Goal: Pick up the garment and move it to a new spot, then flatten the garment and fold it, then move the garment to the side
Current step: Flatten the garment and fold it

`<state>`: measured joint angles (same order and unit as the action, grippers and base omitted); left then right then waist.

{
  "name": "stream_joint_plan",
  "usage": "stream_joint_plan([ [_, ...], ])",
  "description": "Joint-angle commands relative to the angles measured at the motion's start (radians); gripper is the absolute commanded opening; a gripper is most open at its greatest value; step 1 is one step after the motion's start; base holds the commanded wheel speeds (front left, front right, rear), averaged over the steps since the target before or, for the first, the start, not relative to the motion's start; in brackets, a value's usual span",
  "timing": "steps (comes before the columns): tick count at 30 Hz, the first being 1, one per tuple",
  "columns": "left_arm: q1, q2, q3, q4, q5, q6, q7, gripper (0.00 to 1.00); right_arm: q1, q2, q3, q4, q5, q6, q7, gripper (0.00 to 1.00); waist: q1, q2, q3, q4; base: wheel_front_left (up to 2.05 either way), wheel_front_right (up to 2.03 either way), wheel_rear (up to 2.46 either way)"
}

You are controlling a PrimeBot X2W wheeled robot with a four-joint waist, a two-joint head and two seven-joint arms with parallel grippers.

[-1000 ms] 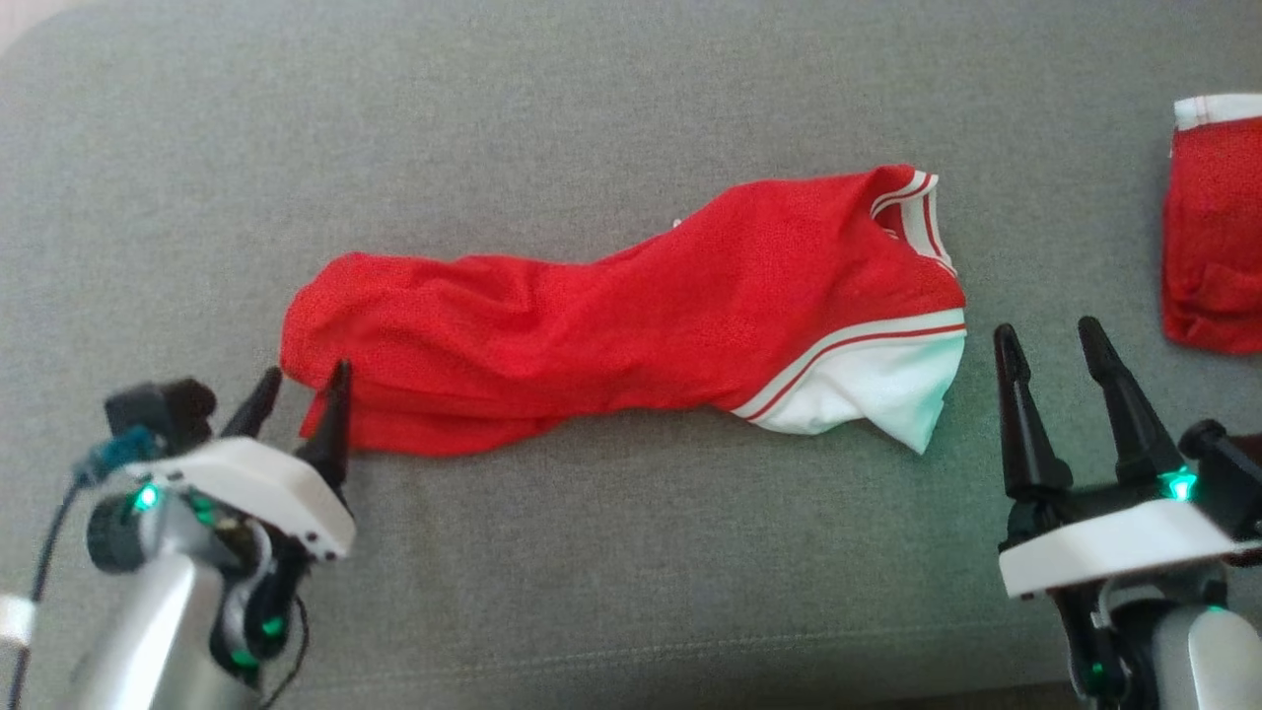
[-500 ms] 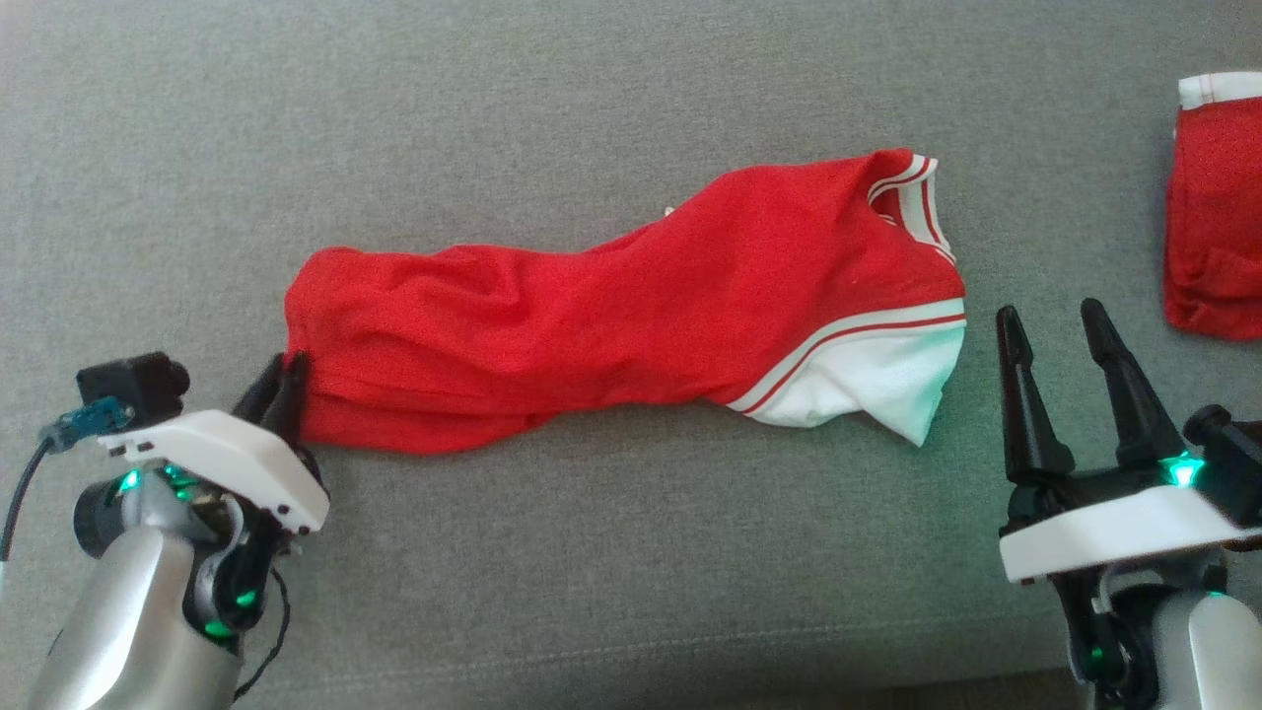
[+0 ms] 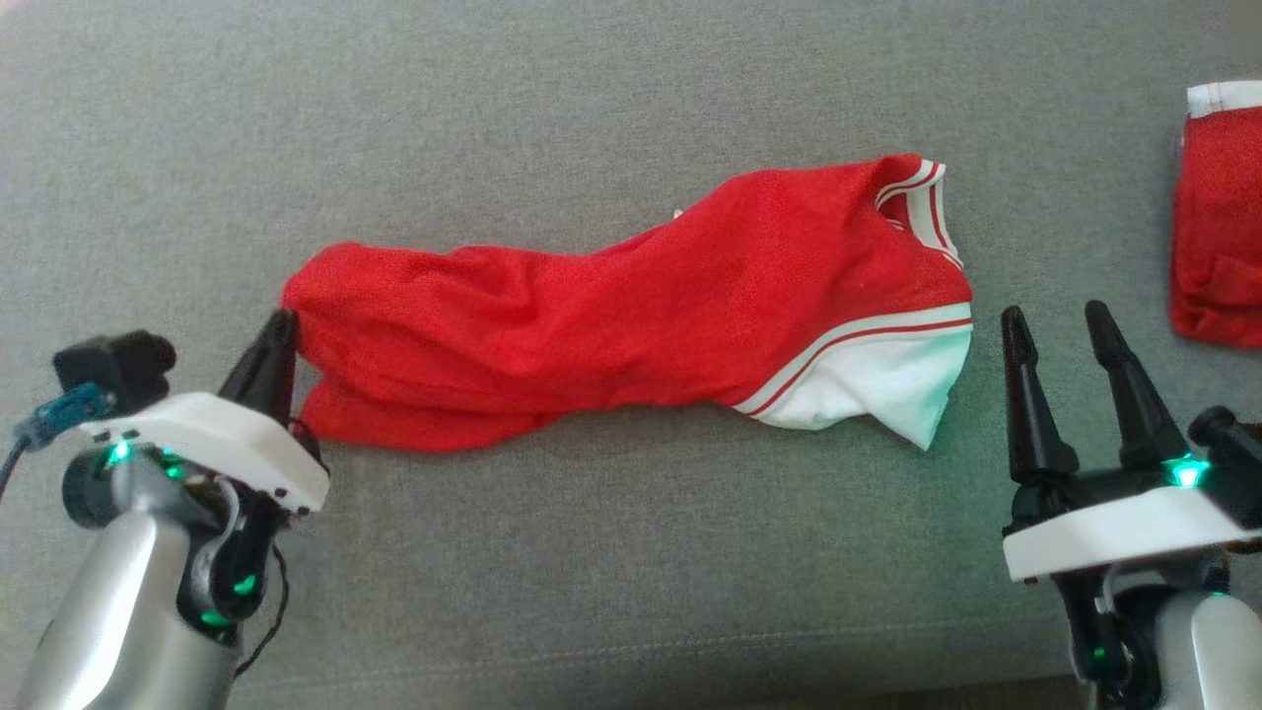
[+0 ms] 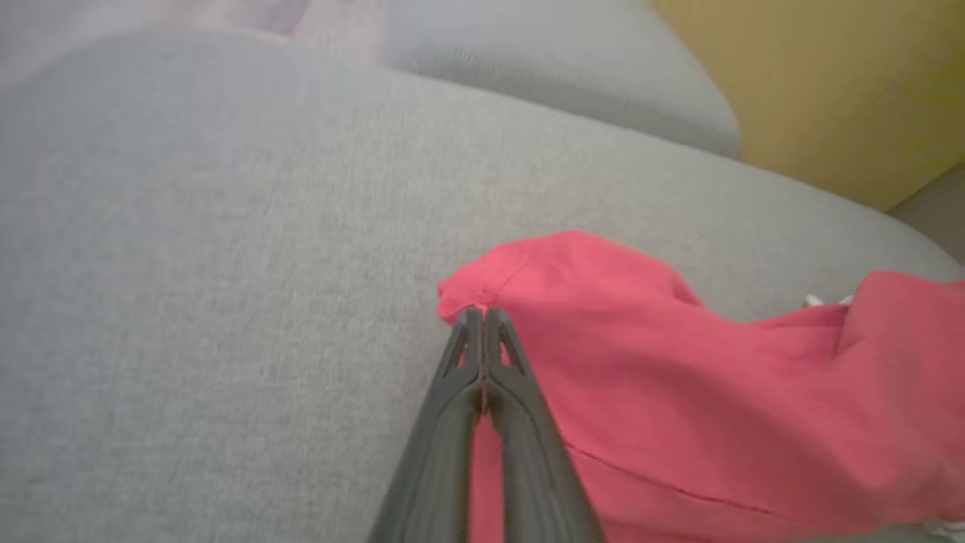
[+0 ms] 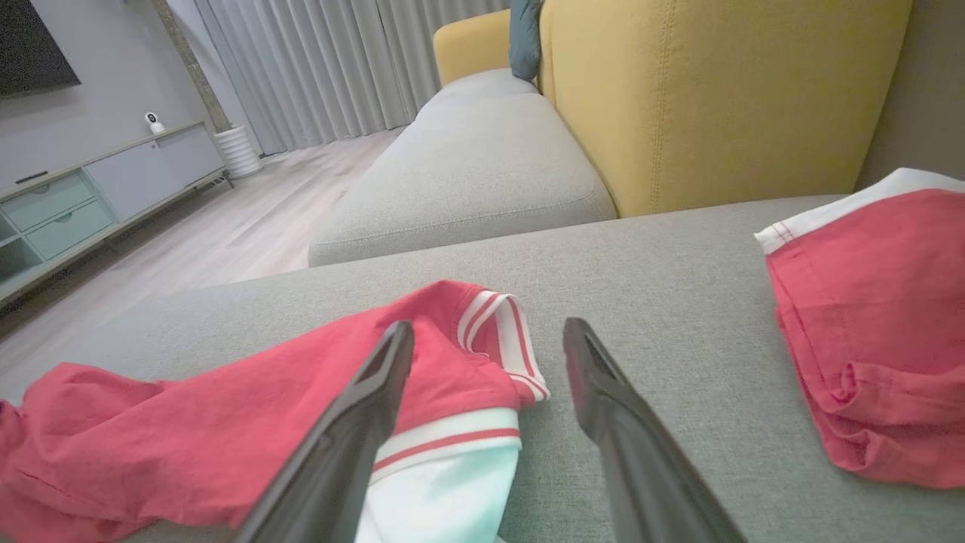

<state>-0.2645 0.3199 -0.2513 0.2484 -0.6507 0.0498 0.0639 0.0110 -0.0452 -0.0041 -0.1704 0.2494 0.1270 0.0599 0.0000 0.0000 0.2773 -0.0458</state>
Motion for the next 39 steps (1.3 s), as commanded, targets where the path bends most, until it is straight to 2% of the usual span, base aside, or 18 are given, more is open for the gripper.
stream_joint_plan([
  [1, -0.008, 0.044, 0.046, -0.054, 0.016, 0.013, -0.021, 0.00, -0.030, -0.005, 0.016, -0.030, 0.002, 0.004, -0.010, 1.00, 0.0000, 0.0000, -0.002, 0.000, 0.00, 0.00, 0.00],
  [6, 0.036, 0.056, 0.049, -0.166, 0.032, 0.047, -0.021, 0.00, 0.002, -0.005, 0.013, 0.011, -0.014, 0.004, 0.023, 1.00, 0.0000, 0.0000, -0.007, 0.005, 0.00, 0.00, 0.00],
  [12, 0.079, 0.063, 0.044, -0.258, 0.039, 0.079, 0.003, 0.00, 0.038, -0.011, 0.023, 0.127, 0.011, 0.004, 0.081, 1.00, 0.0000, 0.0000, 0.006, 0.014, 0.00, 0.00, 0.00],
  [27, 0.076, 0.061, 0.036, -0.291, 0.036, 0.095, 0.009, 0.00, -0.050, -0.028, 0.123, 0.292, 0.041, 0.004, 0.069, 1.00, 0.0000, 0.0000, 0.039, 0.025, 0.00, 0.00, 0.00],
  [28, 0.076, 0.060, 0.037, -0.291, 0.035, 0.094, 0.006, 0.00, -0.057, -0.032, 0.130, 0.304, 0.035, 0.004, 0.072, 0.47, 0.0000, 0.0000, 0.039, 0.025, 0.00, 0.00, 0.00],
  [29, 0.075, 0.058, 0.038, -0.291, 0.035, 0.094, 0.001, 0.00, -0.062, -0.035, 0.134, 0.314, 0.032, 0.004, 0.073, 0.00, 0.0000, 0.0000, 0.039, 0.025, 0.00, 0.00, 0.00],
  [33, 0.069, 0.056, 0.040, -0.290, 0.040, 0.086, -0.033, 0.00, -0.073, -0.044, 0.137, 0.307, 0.032, 0.004, 0.041, 0.00, 0.0000, 0.0000, 0.032, 0.028, 0.00, 0.00, 0.00],
  [39, 0.063, 0.061, 0.051, -0.335, 0.071, 0.087, -0.106, 0.00, -0.061, -0.078, 0.122, 0.166, 0.050, 0.004, 0.010, 0.00, 0.0000, 0.0000, -0.004, 0.018, 0.00, 0.00, 0.00],
])
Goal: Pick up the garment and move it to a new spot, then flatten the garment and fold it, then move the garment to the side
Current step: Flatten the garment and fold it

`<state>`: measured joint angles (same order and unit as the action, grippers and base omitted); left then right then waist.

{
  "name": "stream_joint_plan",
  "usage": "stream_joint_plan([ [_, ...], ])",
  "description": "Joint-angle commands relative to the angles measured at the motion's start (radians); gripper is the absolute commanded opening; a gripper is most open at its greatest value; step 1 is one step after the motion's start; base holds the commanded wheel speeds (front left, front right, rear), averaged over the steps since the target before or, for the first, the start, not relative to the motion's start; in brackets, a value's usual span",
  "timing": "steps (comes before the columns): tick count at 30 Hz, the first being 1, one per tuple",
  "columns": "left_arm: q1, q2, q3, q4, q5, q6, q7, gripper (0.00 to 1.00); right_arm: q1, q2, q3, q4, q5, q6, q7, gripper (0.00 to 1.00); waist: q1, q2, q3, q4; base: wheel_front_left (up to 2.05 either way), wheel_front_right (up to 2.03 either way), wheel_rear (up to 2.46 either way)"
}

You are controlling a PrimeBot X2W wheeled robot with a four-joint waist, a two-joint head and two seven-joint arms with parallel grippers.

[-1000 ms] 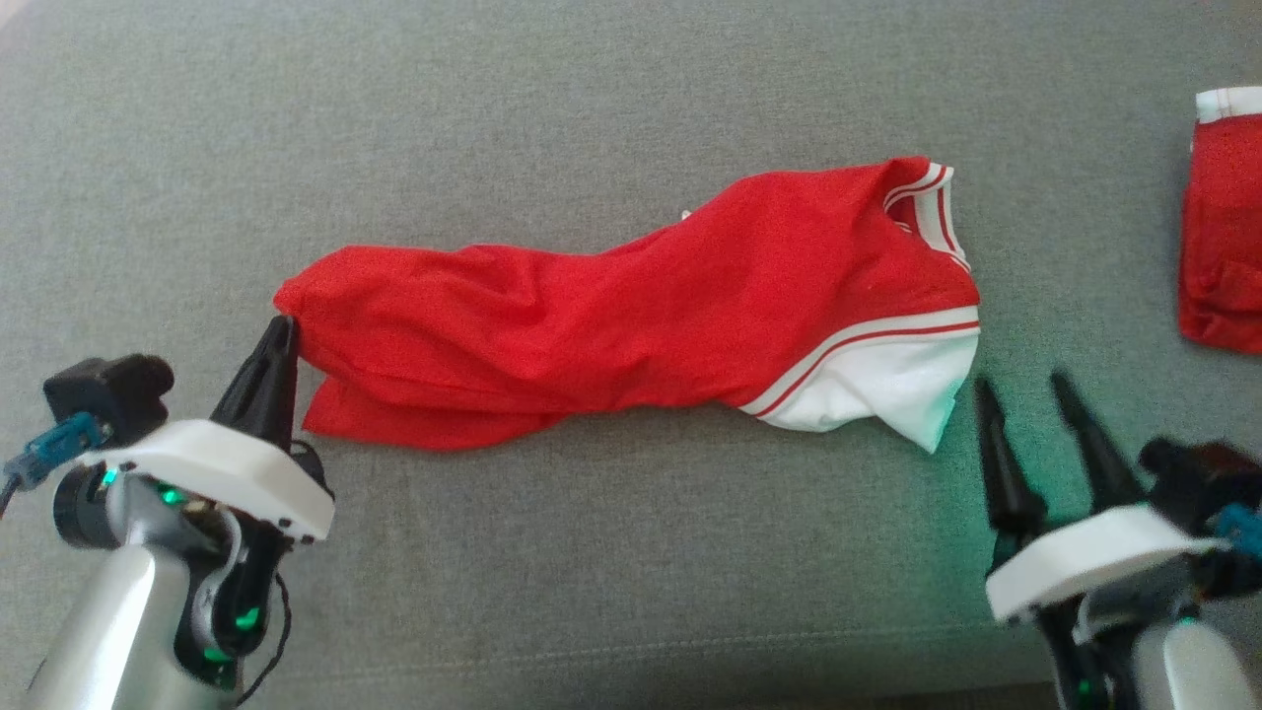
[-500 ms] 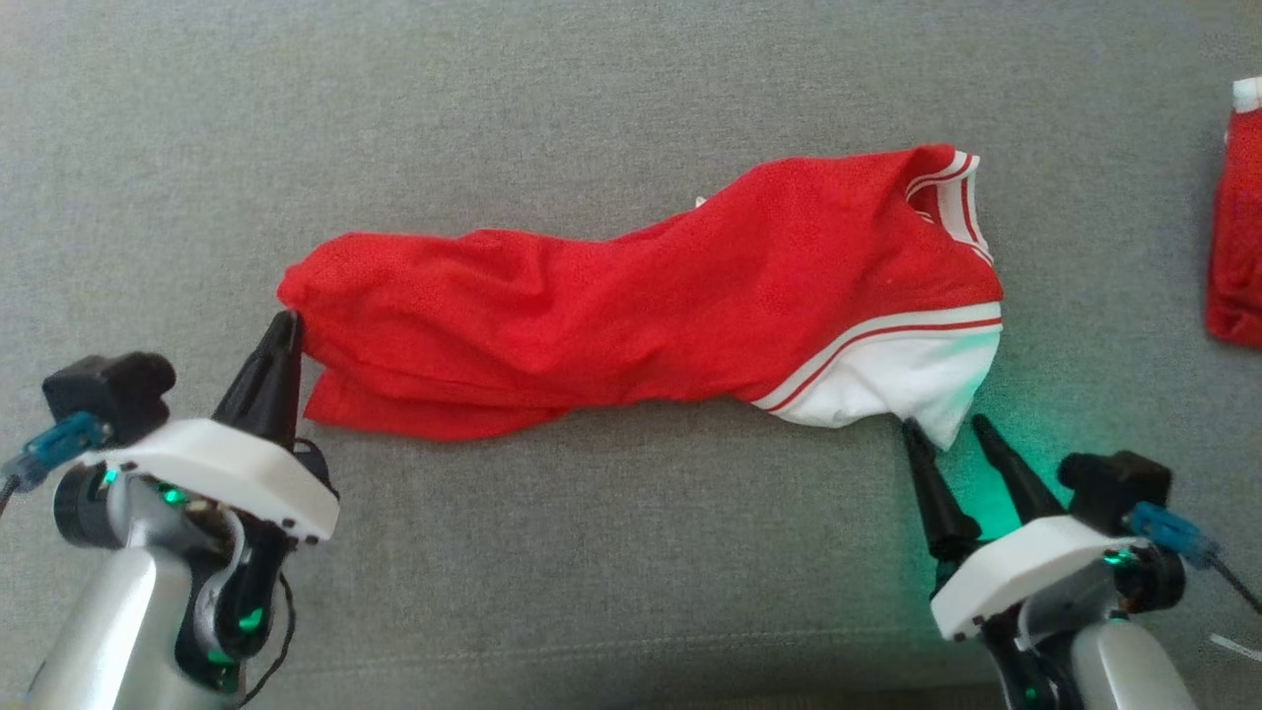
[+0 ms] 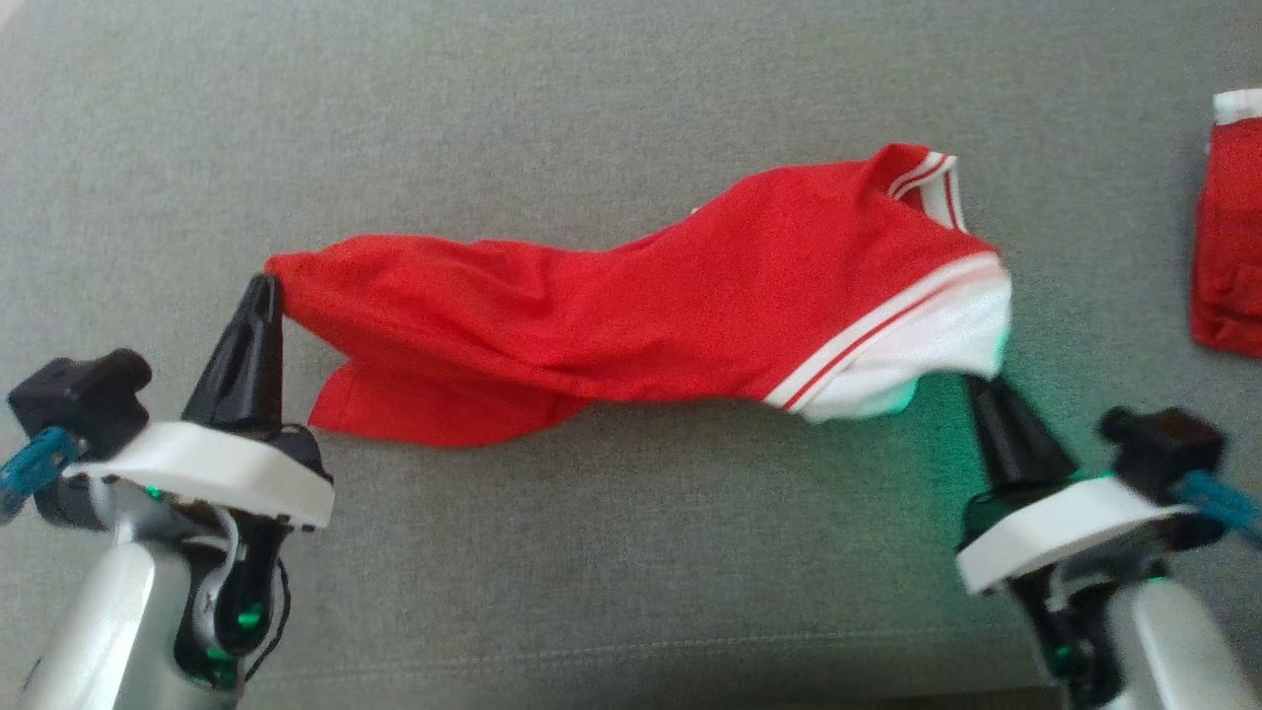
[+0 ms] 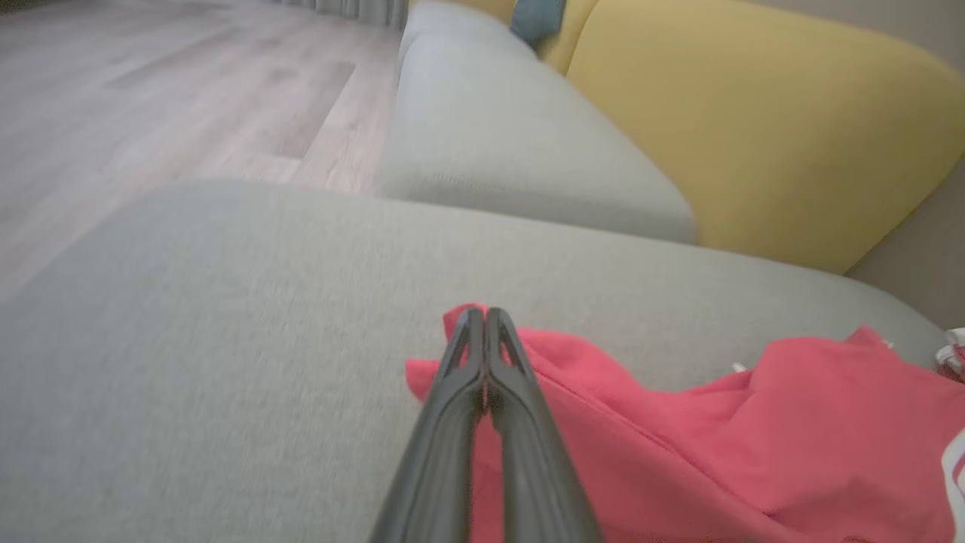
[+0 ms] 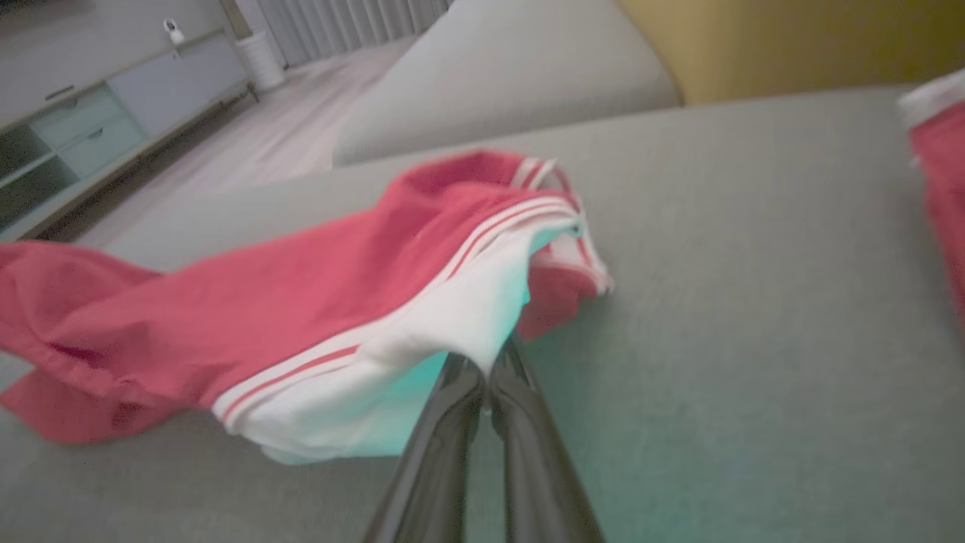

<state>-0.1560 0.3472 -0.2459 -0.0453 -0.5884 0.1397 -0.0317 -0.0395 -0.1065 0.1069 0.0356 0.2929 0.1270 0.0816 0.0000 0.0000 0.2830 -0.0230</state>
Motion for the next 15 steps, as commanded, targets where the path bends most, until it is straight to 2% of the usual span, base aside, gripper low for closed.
stream_joint_plan([
  [1, -0.049, 0.036, 0.047, -0.058, 0.017, -0.001, -0.021, 0.00, -0.012, -0.022, 0.000, -0.071, 0.009, 0.004, -0.010, 0.00, 0.0000, 0.0000, -0.018, -0.007, 0.00, 0.00, 0.00],
  [8, -0.111, 0.062, 0.054, -0.196, 0.086, 0.017, -0.063, 0.00, -0.065, -0.070, -0.098, -0.288, 0.007, 0.004, 0.047, 0.00, 0.0000, 0.0000, -0.084, -0.022, 0.00, 0.00, 0.00],
  [15, -0.232, 0.076, 0.053, -0.337, 0.148, 0.028, -0.077, 0.00, -0.185, -0.122, -0.169, -0.462, 0.011, 0.004, 0.136, 0.00, 0.0000, 0.0000, -0.131, -0.031, 0.00, 0.00, 0.00],
])
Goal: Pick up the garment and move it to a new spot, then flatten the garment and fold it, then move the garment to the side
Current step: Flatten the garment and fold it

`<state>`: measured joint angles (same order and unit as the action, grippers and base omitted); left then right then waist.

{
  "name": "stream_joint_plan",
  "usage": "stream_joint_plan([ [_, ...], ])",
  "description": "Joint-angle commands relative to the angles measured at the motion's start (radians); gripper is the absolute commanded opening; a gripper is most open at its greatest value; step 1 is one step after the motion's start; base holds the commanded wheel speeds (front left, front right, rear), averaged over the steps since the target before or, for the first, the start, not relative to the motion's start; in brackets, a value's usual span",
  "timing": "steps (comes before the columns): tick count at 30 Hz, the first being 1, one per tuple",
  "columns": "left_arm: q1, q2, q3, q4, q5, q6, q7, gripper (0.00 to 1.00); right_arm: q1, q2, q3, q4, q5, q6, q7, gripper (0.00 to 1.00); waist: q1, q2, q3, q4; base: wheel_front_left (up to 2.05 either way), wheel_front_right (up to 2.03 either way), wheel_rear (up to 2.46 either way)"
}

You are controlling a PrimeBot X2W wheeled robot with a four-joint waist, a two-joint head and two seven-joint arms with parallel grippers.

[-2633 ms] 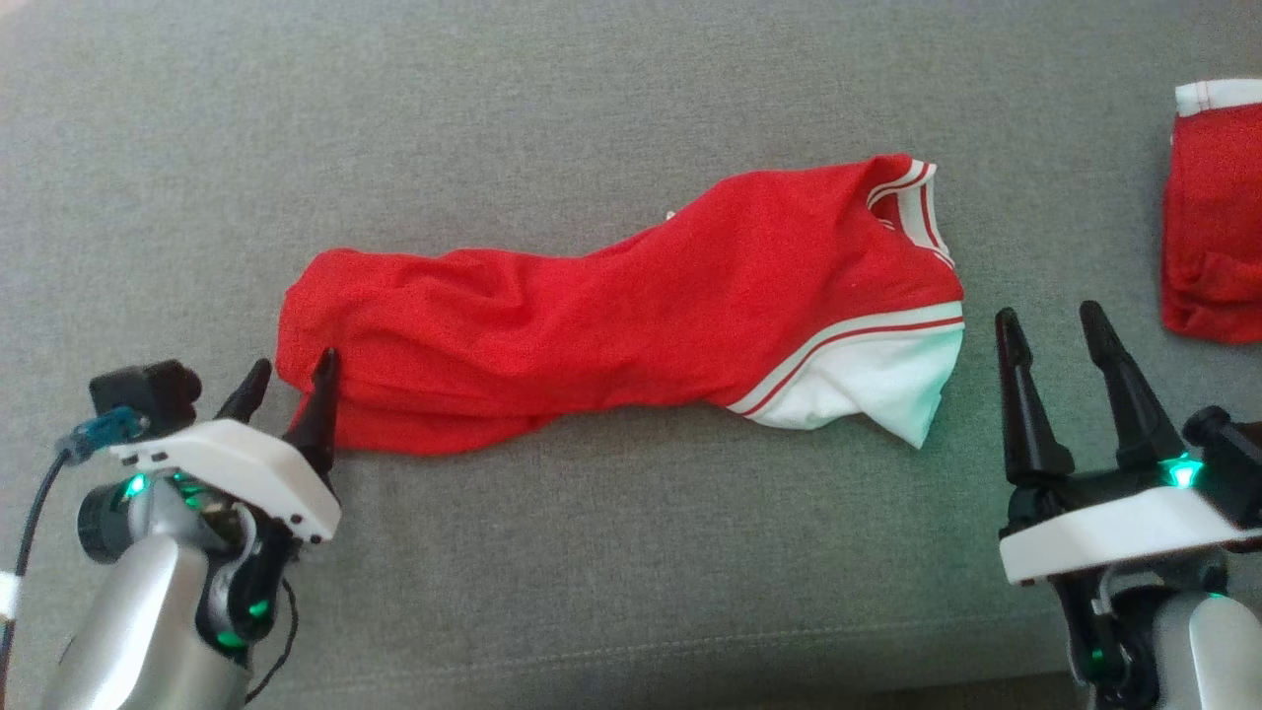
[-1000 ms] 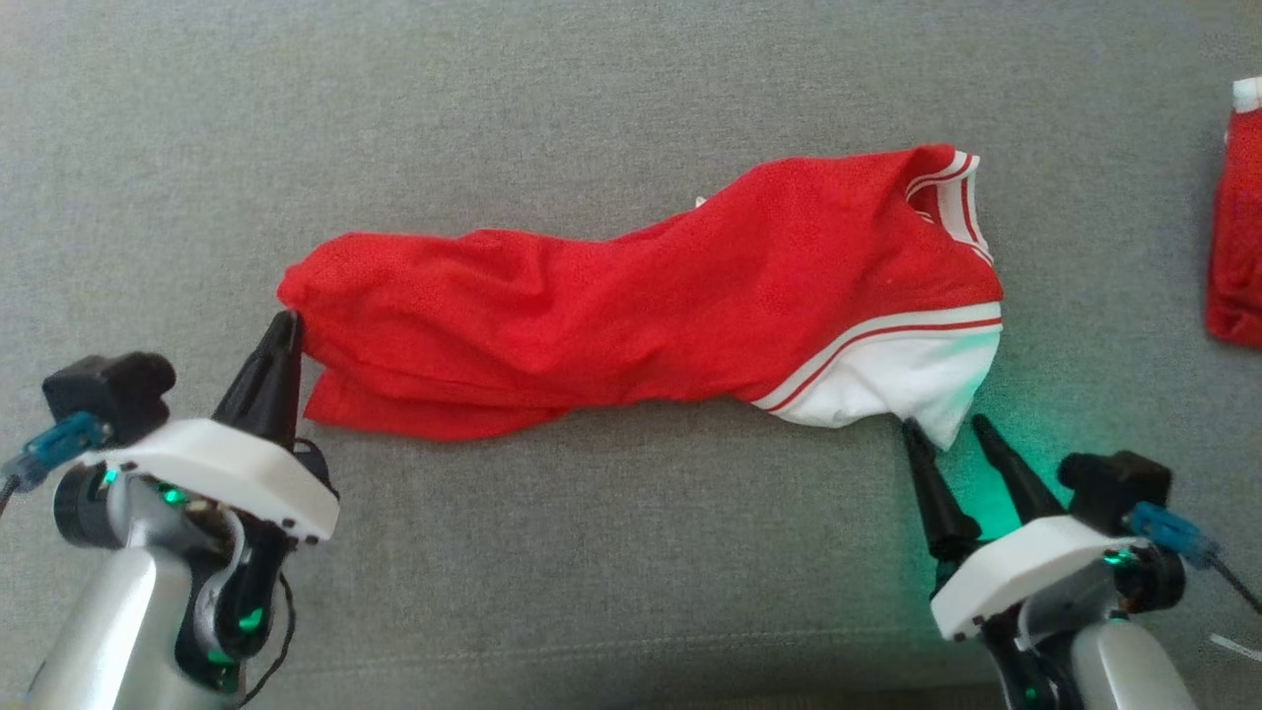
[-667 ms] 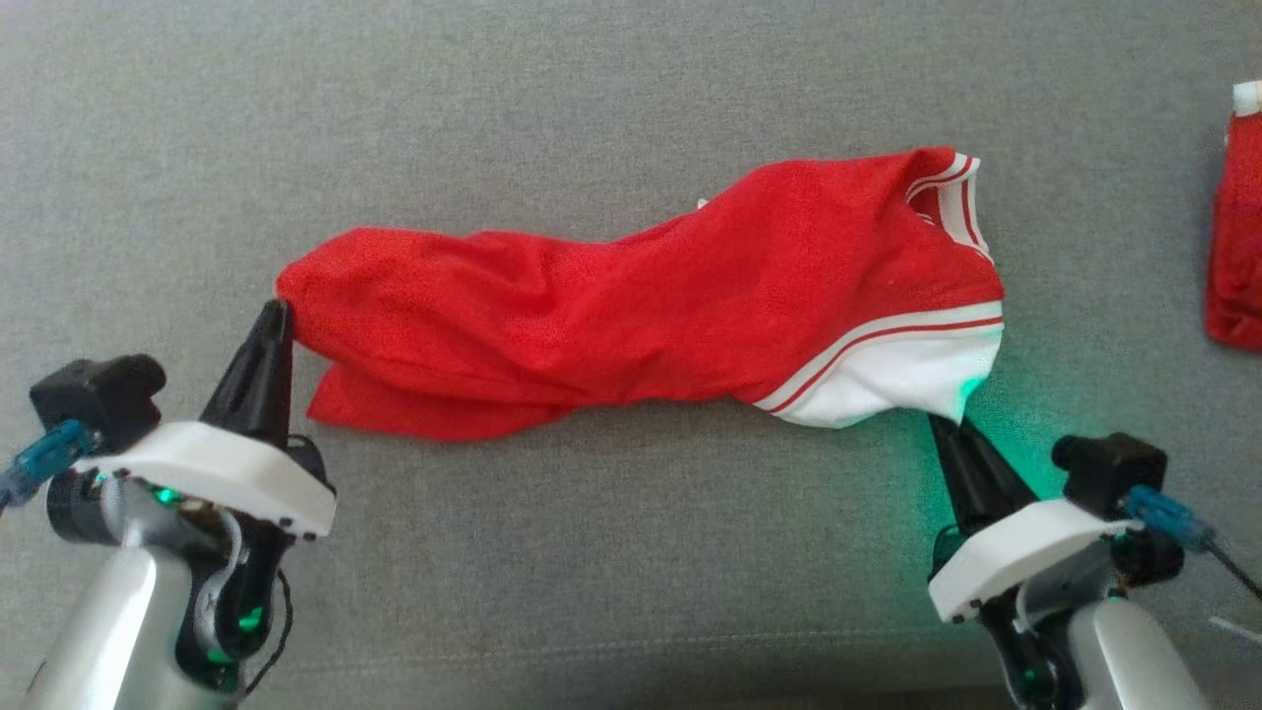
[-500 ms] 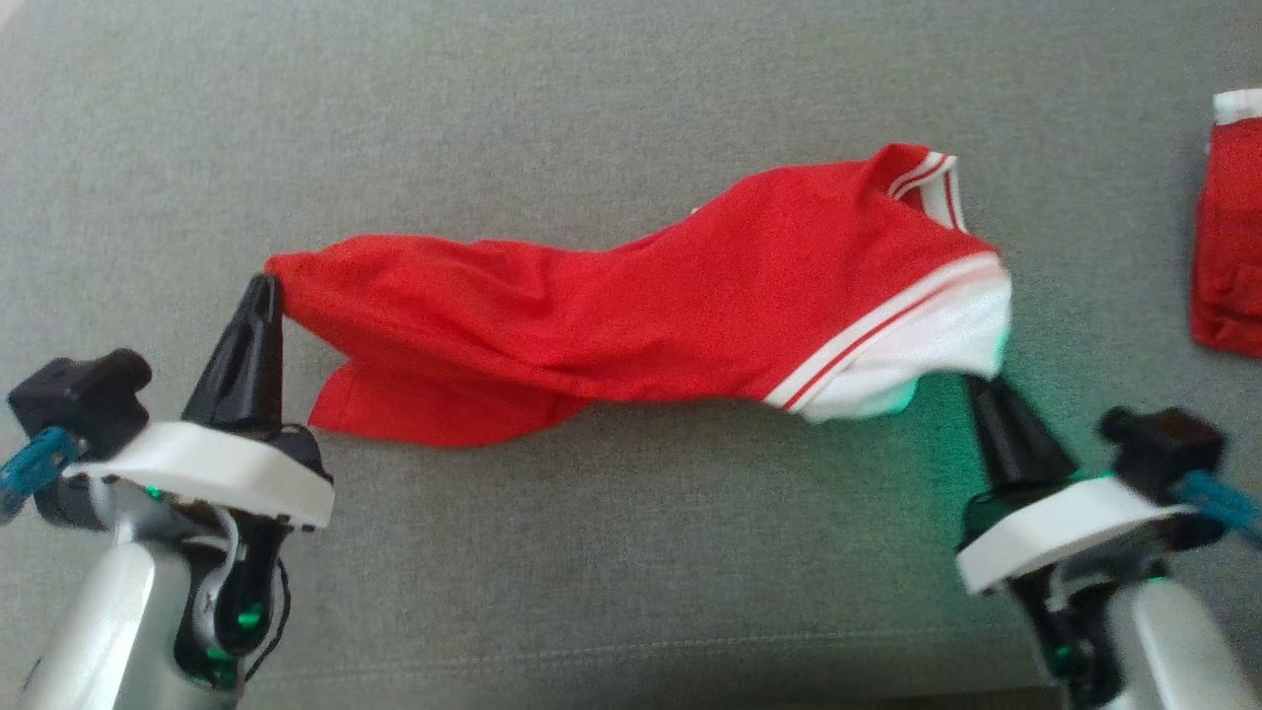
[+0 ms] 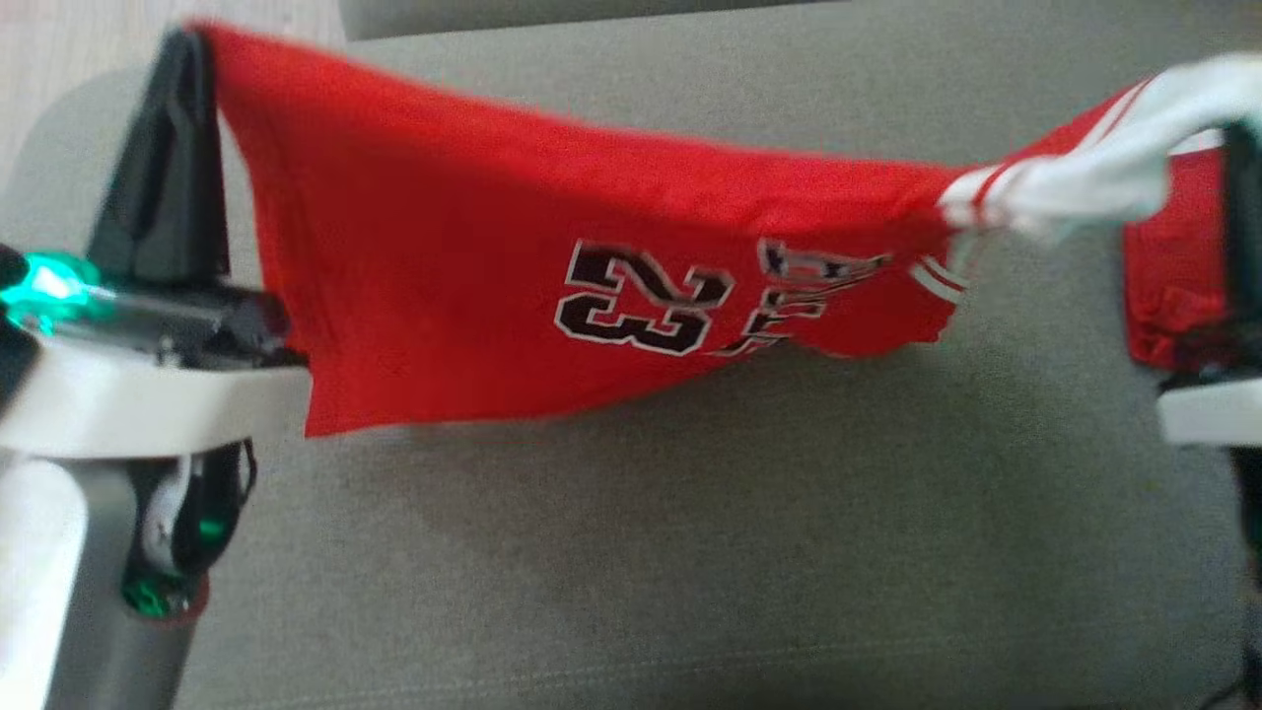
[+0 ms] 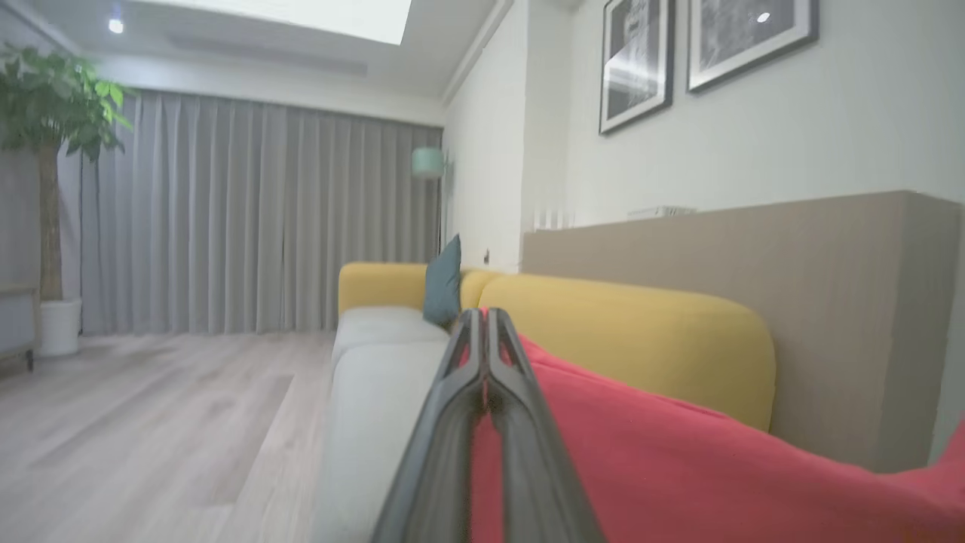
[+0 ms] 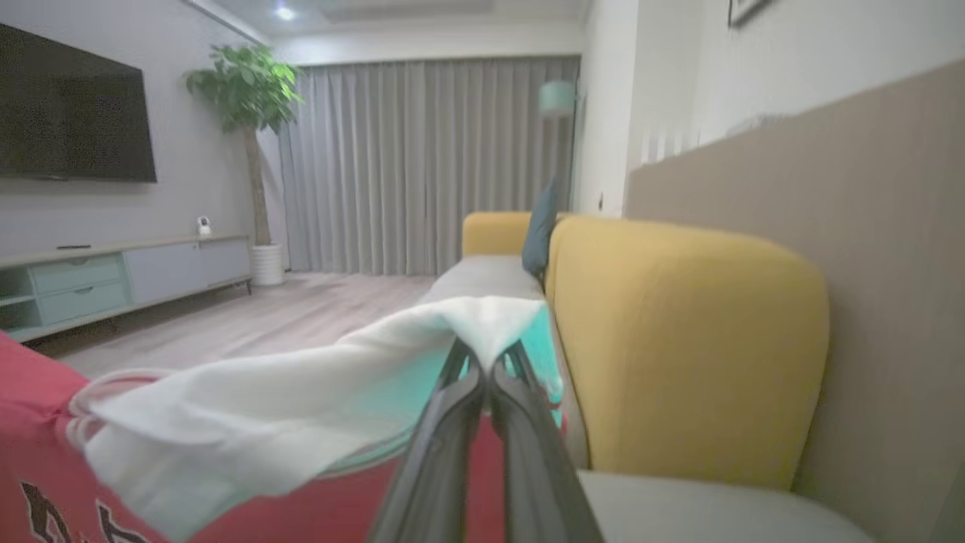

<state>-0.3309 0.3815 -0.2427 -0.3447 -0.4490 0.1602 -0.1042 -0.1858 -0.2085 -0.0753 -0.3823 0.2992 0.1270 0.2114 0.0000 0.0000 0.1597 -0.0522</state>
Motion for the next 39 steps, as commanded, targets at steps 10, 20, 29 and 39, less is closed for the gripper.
stream_joint_plan([
  [10, -0.195, 0.021, 0.016, -0.040, 0.016, 0.005, 0.034, 0.00, -0.173, -0.033, -0.005, -0.098, 0.058, 0.004, 0.106, 0.00, 0.0000, 0.0000, -0.015, -0.003, 0.00, 0.00, 0.00],
  [20, -0.527, -0.058, -0.023, 0.346, -0.020, -0.090, -0.023, 0.00, -0.523, -0.056, 0.088, 0.209, 0.149, 0.004, 0.063, 0.00, 0.0000, 0.0000, 0.064, -0.006, 0.00, 0.00, 0.00],
  [29, -0.905, -0.127, -0.004, 0.829, -0.001, -0.159, -0.145, 0.00, -0.982, -0.021, 0.232, 0.662, 0.227, 0.004, -0.155, 0.00, 0.0000, 0.0000, 0.132, -0.015, 0.00, 0.00, 0.00],
  [39, -0.968, -0.192, 0.023, 1.172, 0.029, -0.214, -0.157, 0.00, -1.124, 0.055, 0.456, 1.107, 0.344, 0.004, -0.332, 0.00, 0.0000, 0.0000, 0.247, -0.032, 0.00, 0.00, 0.00],
])
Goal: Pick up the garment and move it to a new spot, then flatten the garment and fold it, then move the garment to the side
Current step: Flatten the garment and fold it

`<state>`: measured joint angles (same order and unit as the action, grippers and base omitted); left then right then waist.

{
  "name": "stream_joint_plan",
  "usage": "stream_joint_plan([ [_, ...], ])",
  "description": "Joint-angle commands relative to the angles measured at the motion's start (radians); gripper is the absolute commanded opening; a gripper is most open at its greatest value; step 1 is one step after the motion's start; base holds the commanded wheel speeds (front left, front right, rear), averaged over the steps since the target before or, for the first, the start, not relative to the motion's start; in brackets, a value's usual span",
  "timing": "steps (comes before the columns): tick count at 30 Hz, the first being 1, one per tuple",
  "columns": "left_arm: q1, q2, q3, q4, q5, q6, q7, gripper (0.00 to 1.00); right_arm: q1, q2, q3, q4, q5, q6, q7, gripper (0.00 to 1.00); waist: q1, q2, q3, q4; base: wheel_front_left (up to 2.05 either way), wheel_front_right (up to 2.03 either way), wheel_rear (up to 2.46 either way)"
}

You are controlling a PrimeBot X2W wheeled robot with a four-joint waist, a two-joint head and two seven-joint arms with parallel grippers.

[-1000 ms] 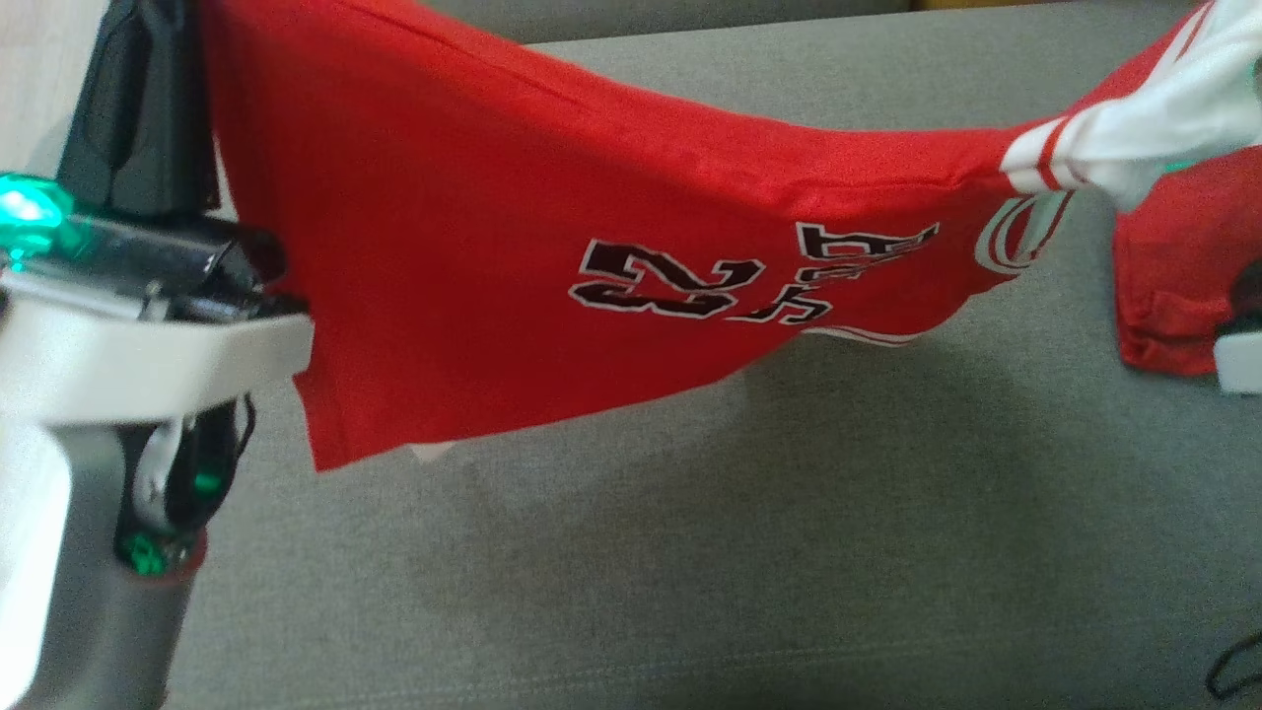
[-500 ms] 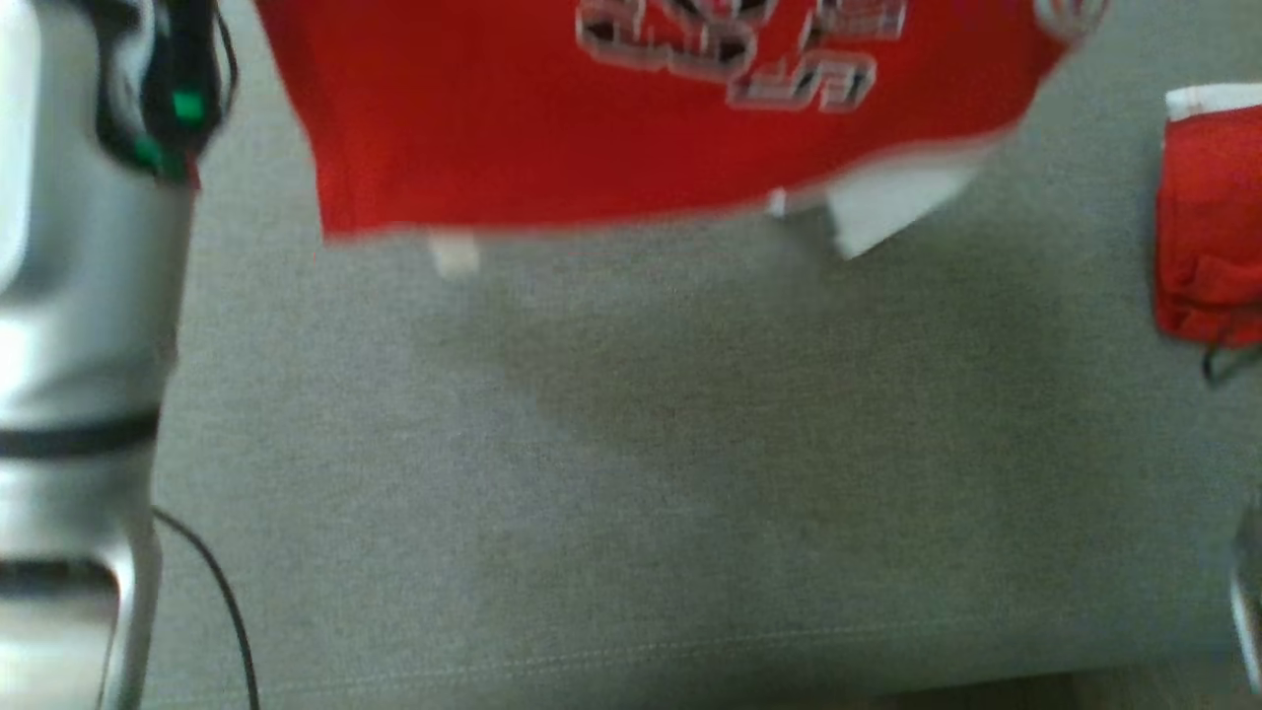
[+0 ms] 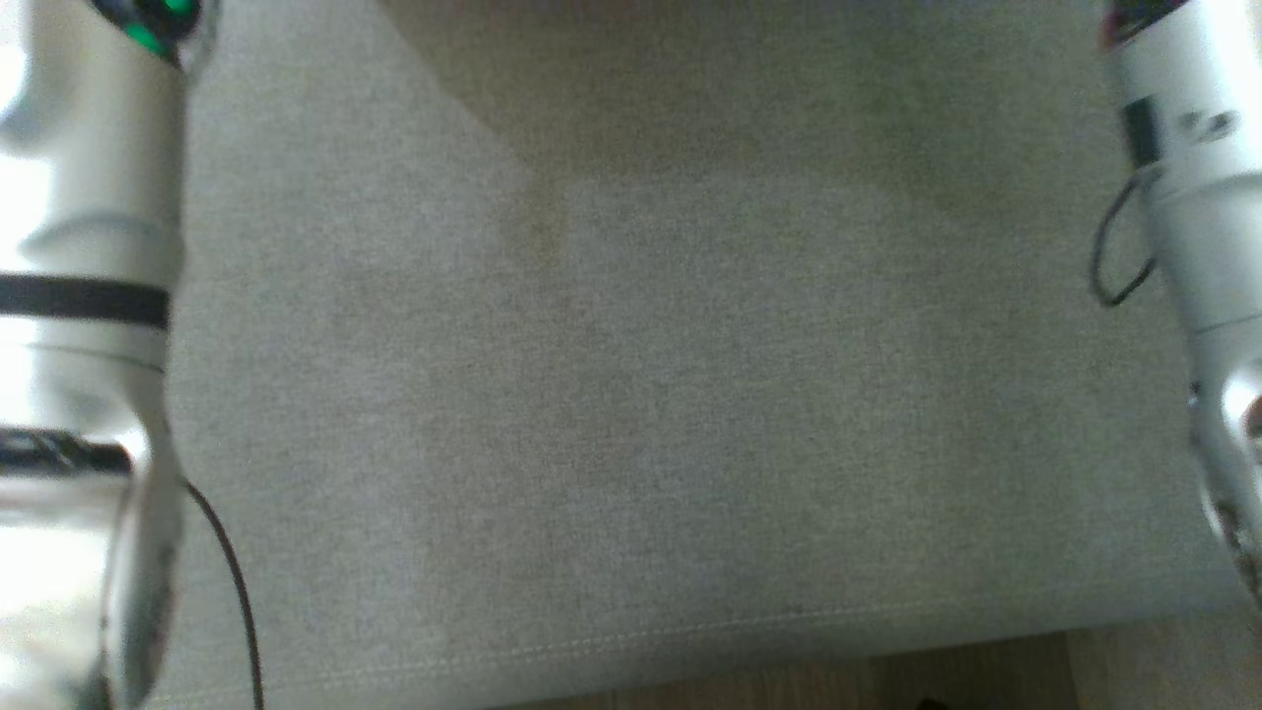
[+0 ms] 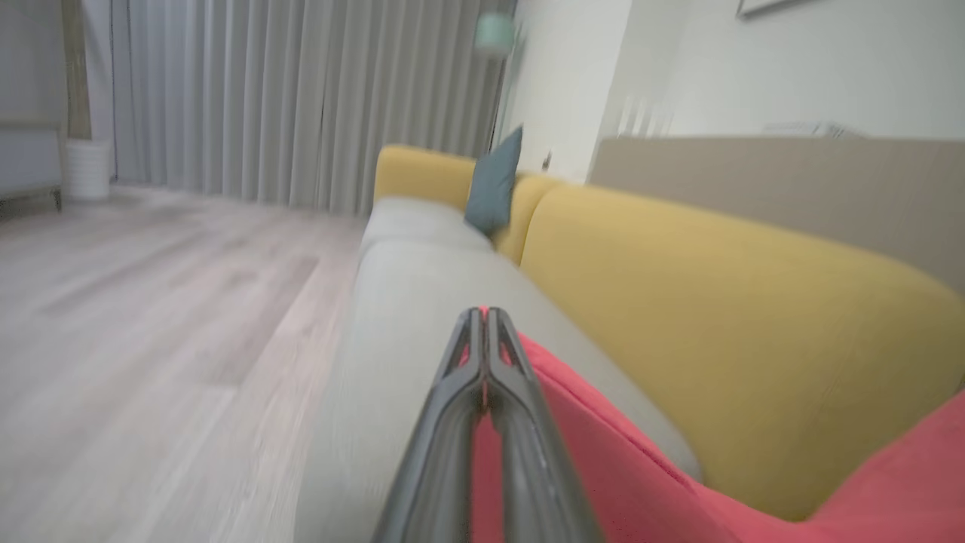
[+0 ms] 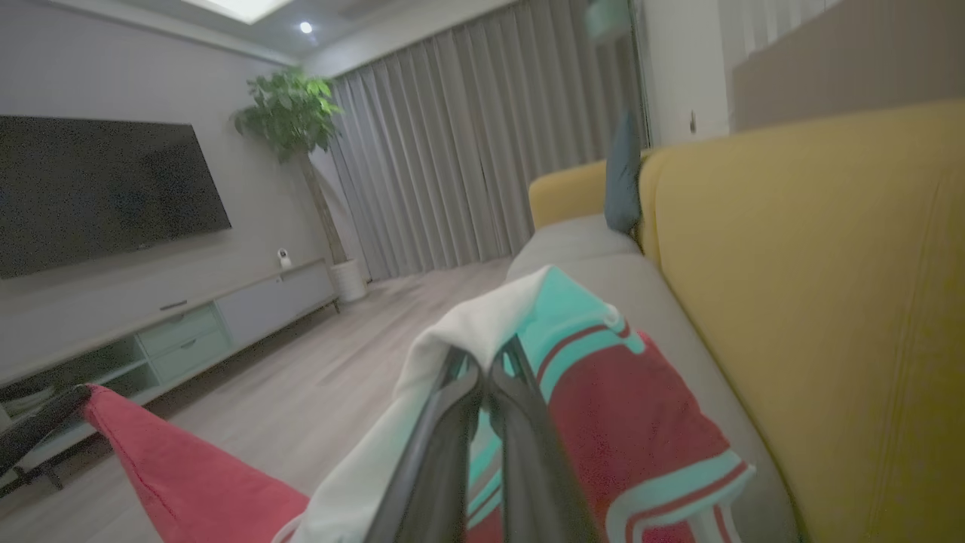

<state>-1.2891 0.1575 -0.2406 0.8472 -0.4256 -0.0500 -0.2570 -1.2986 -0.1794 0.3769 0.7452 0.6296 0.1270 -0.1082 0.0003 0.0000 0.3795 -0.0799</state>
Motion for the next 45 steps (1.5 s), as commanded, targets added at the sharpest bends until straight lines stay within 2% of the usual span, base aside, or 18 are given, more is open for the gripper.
stream_joint_plan([
  [1, 0.006, 0.022, 0.026, 0.007, 0.005, -0.006, -0.004, 0.00, -0.005, 0.033, 0.024, 0.017, 0.032, 0.004, -0.017, 0.00, -0.0003, 0.0000, 0.039, -0.003, 0.00, 0.00, 0.00],
  [7, 0.110, -0.020, 0.045, 0.130, 0.007, -0.029, -0.005, 0.00, 0.091, 0.063, 0.118, 0.132, 0.159, 0.004, -0.057, 0.00, -0.0003, 0.0000, 0.091, 0.004, 0.00, 0.00, 0.00],
  [13, 0.260, -0.043, 0.084, 0.122, 0.006, -0.043, -0.005, 0.00, 0.297, 0.023, 0.189, 0.078, 0.277, 0.004, -0.095, 0.00, -0.0003, 0.0000, 0.089, 0.013, 0.00, 0.00, 0.00],
  [18, 0.454, -0.041, 0.152, -0.019, 0.015, -0.047, -0.005, 0.00, 0.541, -0.066, 0.210, -0.064, 0.350, 0.004, -0.119, 0.00, -0.0003, 0.0000, 0.043, 0.017, 0.00, 0.00, 0.00],
  [22, 0.638, -0.027, 0.205, -0.177, 0.036, -0.041, -0.005, 0.00, 0.726, -0.139, 0.198, -0.196, 0.398, 0.004, -0.092, 0.00, -0.0003, 0.0000, -0.010, 0.009, 0.00, 0.00, 0.00],
  [26, 0.843, -0.024, 0.233, -0.346, 0.052, -0.022, -0.005, 0.00, 0.895, -0.203, 0.142, -0.307, 0.419, 0.004, -0.024, 0.00, -0.0003, 0.0000, -0.065, 0.006, 0.00, 0.00, 0.00],
  [31, 1.088, -0.030, 0.237, -0.571, 0.052, 0.031, 0.058, 0.00, 1.099, -0.232, 0.040, -0.445, 0.413, 0.004, 0.111, 0.00, -0.0003, 0.0000, -0.121, 0.010, 0.00, 0.00, 0.00],
  [34, 1.218, -0.038, 0.234, -0.725, 0.045, 0.070, 0.140, 0.00, 1.216, -0.224, -0.042, -0.525, 0.388, 0.004, 0.213, 0.00, -0.0003, 0.0000, -0.147, 0.015, 0.00, 0.00, 0.00],
  [38, 1.359, -0.050, 0.218, -0.907, 0.040, 0.118, 0.241, 0.00, 1.360, -0.179, -0.166, -0.639, 0.327, 0.004, 0.367, 0.00, -0.0003, 0.0000, -0.171, 0.018, 0.00, 0.00, 0.00],
  [45, 1.496, -0.052, 0.196, -1.102, 0.045, 0.171, 0.362, 0.00, 1.517, -0.010, -0.378, -0.833, 0.199, 0.004, 0.645, 0.00, -0.0003, 0.0000, -0.185, 0.019, 0.00, 0.00, 0.00],
])
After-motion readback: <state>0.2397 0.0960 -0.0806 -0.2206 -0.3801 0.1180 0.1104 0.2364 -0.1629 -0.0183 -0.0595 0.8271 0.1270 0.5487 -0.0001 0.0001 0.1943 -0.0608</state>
